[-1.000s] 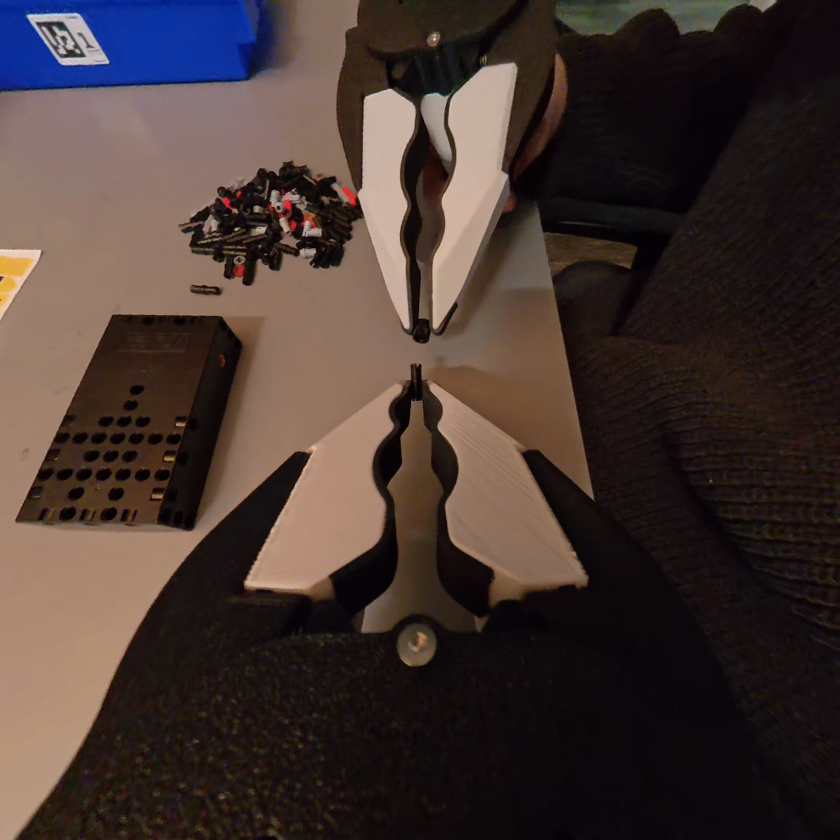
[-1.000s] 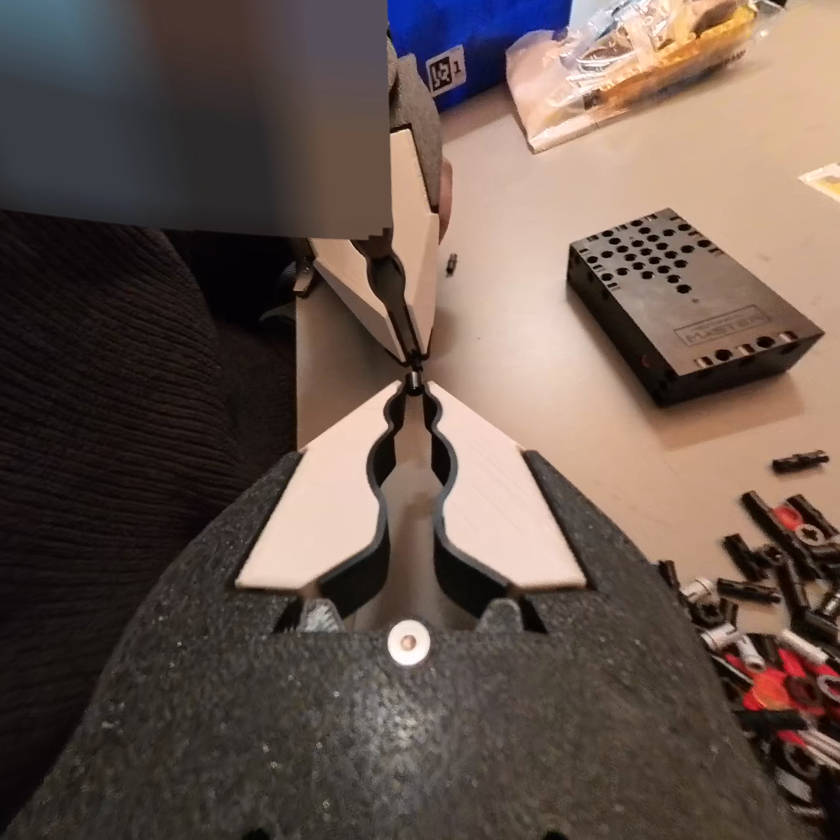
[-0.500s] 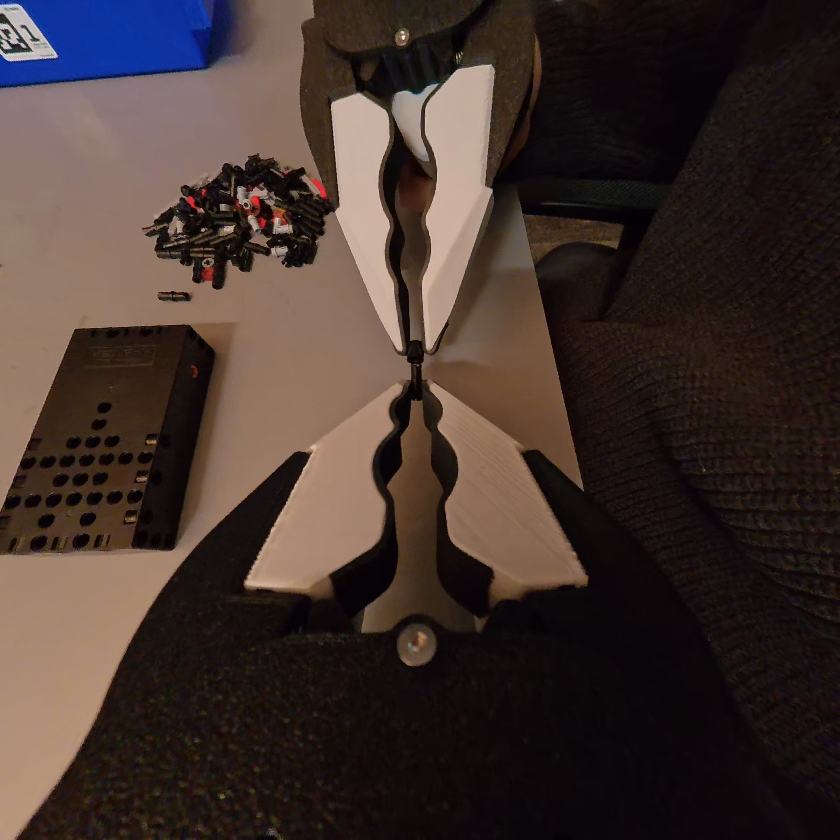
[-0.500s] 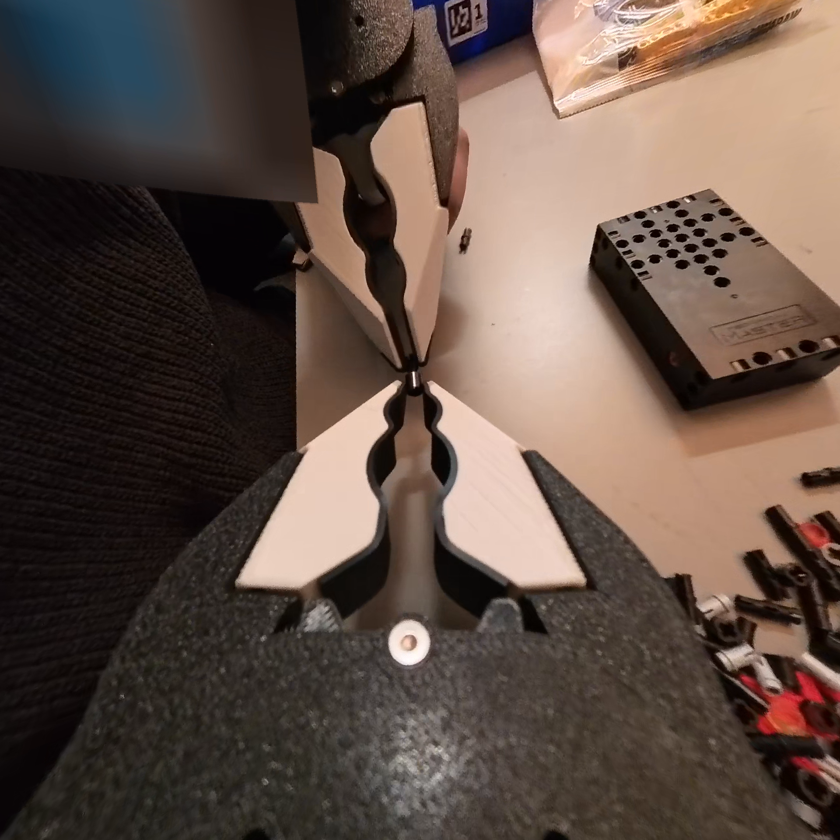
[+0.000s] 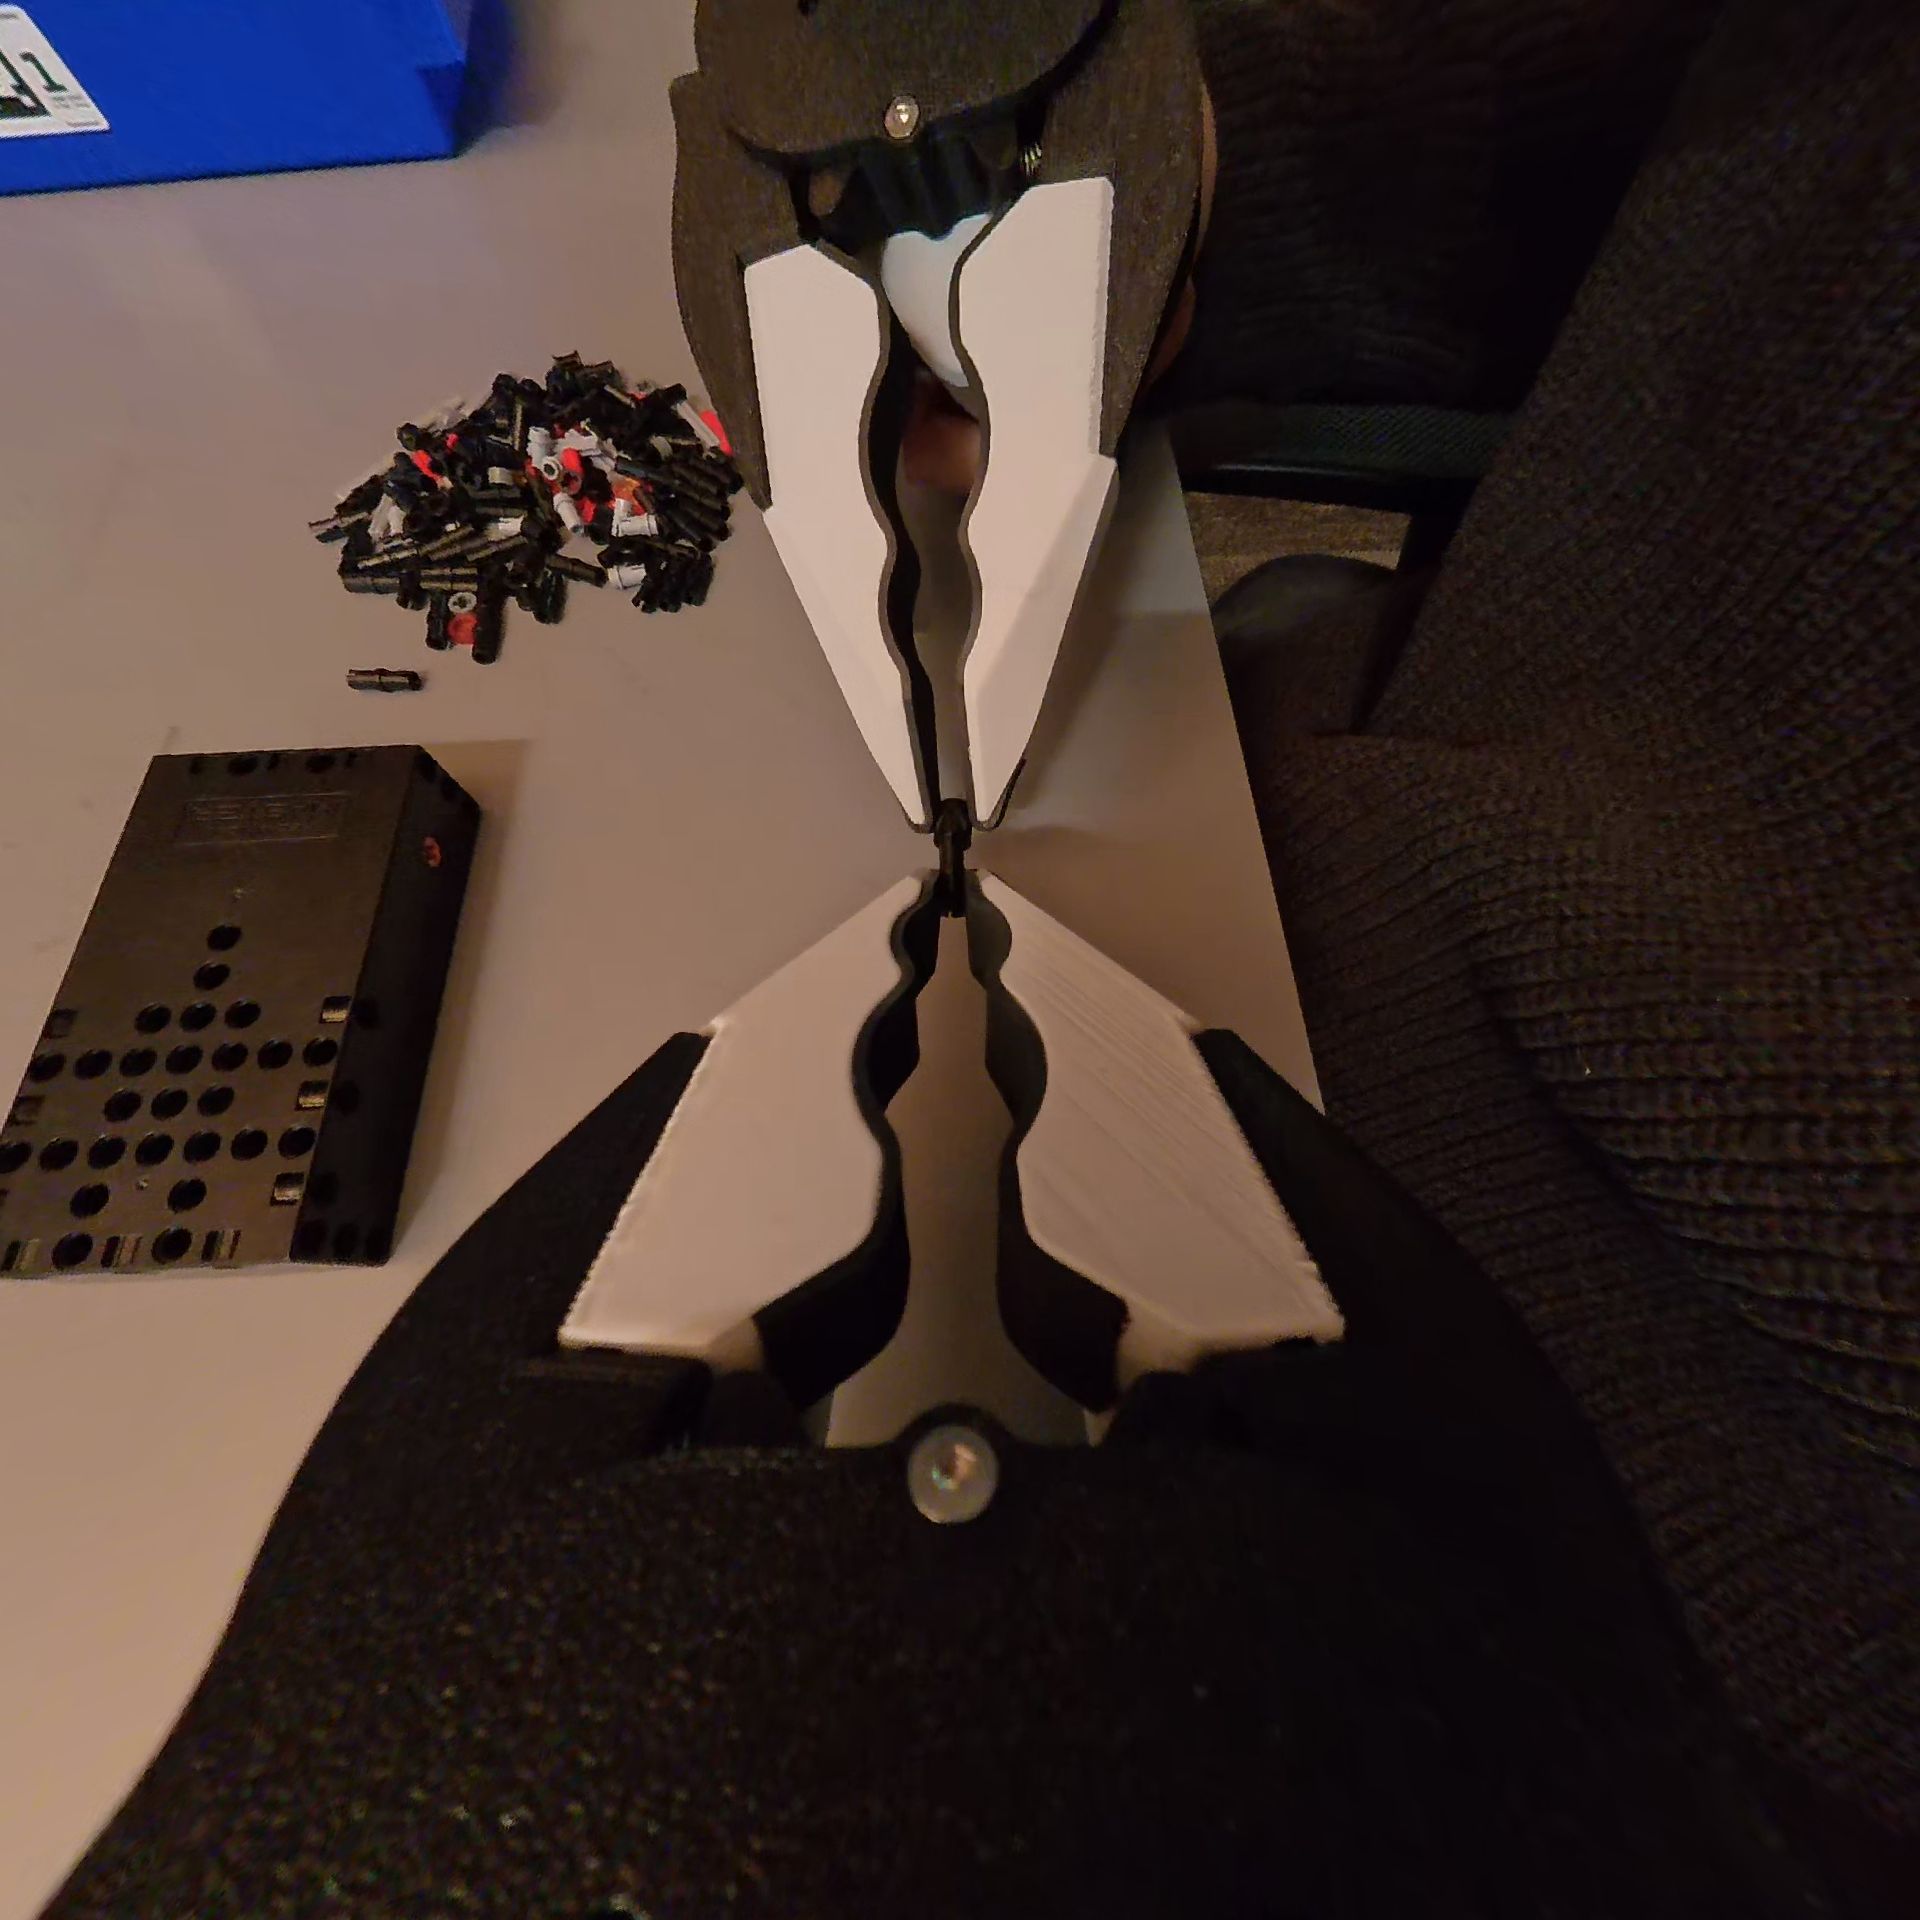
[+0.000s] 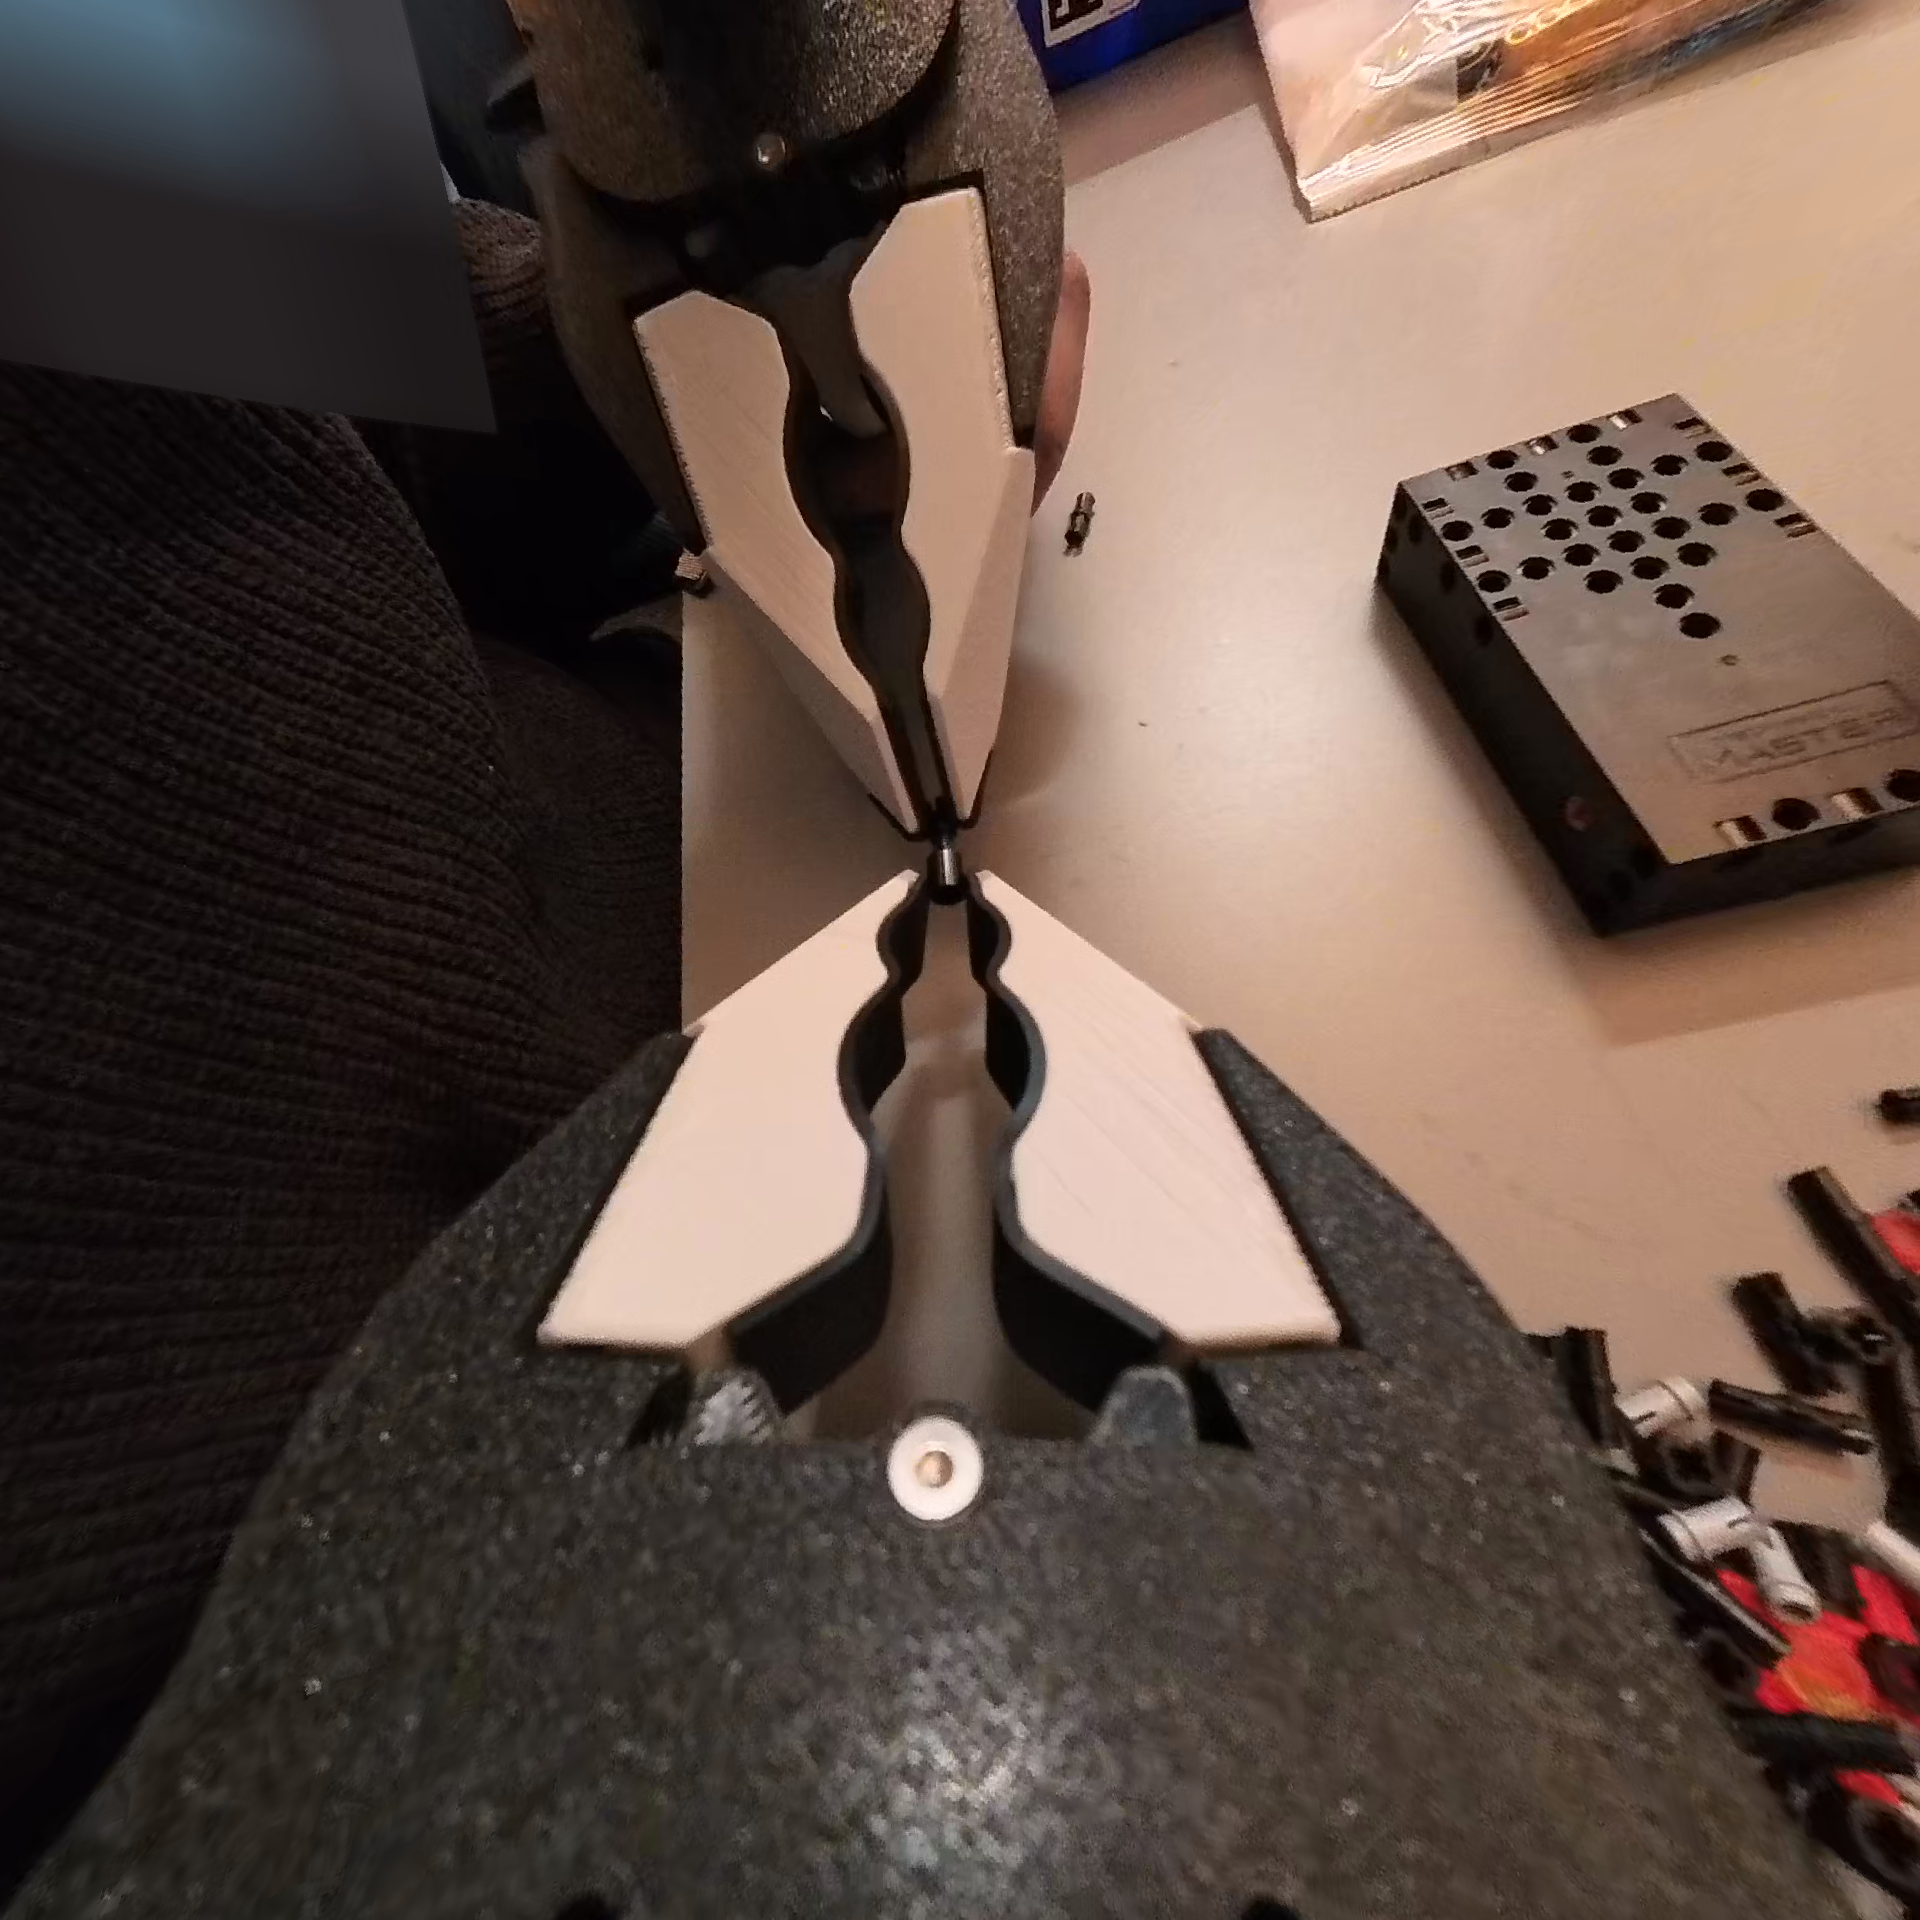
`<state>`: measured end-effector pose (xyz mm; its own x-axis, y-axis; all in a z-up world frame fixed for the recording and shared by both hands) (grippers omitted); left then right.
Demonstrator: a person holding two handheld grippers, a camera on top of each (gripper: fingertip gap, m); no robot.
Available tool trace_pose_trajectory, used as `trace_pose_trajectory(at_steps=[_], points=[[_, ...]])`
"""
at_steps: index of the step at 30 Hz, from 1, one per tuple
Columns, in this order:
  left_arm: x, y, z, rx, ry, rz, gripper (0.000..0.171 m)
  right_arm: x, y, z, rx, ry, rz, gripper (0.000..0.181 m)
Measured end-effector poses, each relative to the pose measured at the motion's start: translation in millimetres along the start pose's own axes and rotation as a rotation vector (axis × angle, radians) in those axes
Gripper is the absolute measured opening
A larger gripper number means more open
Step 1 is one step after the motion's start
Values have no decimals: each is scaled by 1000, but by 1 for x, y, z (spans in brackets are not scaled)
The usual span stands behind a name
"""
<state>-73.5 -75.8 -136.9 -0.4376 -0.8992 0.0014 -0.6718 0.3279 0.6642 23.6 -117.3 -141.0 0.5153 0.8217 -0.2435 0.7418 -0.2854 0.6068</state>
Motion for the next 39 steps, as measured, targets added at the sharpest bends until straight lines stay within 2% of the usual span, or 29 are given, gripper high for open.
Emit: trace_pose_trajectory(at_steps=[20, 39], points=[[2, -2, 2, -25, -5, 29, 3, 0, -3, 2, -32, -24, -55, 7], [4, -14, 7, -133, -7, 62, 2, 1, -15, 11, -166, -3, -44, 7]])
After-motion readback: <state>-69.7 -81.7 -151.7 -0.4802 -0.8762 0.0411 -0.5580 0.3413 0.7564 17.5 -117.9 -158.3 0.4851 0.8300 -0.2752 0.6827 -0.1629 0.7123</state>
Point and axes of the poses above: each gripper's, where its closed fingertips meet, y back along the fingers, z out of its underside, x = y × z across the jaws, the point moved 6 cm from there along y, back along the fingers, and after that the axes turned 8 degrees about -x, right-handed, at the moved point
